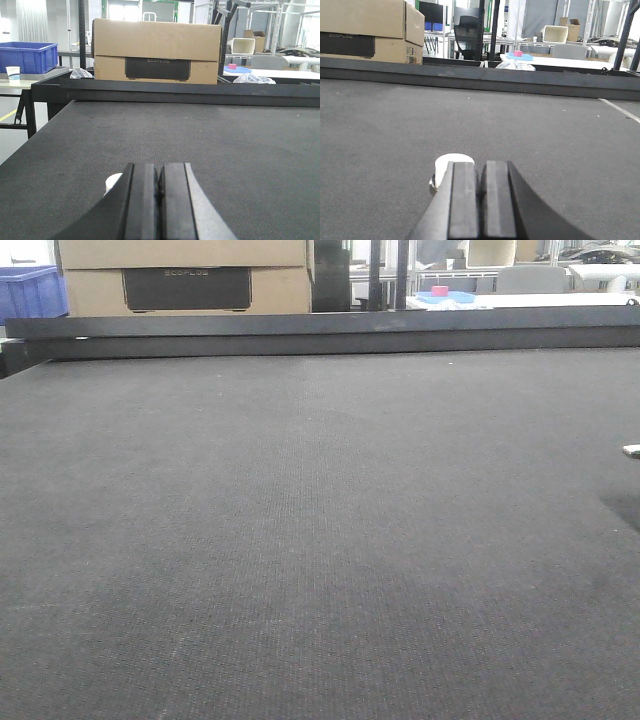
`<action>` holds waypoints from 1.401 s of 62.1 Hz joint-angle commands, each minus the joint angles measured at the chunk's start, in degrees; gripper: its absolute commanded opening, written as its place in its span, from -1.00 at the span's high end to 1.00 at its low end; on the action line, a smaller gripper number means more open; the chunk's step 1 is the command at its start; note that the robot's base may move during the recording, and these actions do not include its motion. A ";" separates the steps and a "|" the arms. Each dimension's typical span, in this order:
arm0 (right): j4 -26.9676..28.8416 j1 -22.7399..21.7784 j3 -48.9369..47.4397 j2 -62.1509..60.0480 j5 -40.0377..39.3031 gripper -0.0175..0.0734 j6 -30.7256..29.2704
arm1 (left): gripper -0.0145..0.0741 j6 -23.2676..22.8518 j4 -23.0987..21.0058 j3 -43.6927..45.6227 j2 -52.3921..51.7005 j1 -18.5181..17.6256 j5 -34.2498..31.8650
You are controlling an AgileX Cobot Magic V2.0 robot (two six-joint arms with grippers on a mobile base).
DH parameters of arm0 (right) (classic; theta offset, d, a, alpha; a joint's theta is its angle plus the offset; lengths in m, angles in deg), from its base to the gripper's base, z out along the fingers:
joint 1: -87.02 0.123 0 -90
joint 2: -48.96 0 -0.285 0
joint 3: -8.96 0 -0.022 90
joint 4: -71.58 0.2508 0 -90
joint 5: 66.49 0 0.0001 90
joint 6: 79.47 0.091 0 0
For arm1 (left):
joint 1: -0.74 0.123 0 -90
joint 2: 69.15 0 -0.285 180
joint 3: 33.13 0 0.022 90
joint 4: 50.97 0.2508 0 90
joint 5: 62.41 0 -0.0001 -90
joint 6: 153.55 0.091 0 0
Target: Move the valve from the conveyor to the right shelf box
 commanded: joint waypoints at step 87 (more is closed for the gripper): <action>5.69 0.09 -16.79 1.42 10.87 0.97 -0.32 | 0.92 -0.32 -0.85 20.78 1.72 0.13 17.18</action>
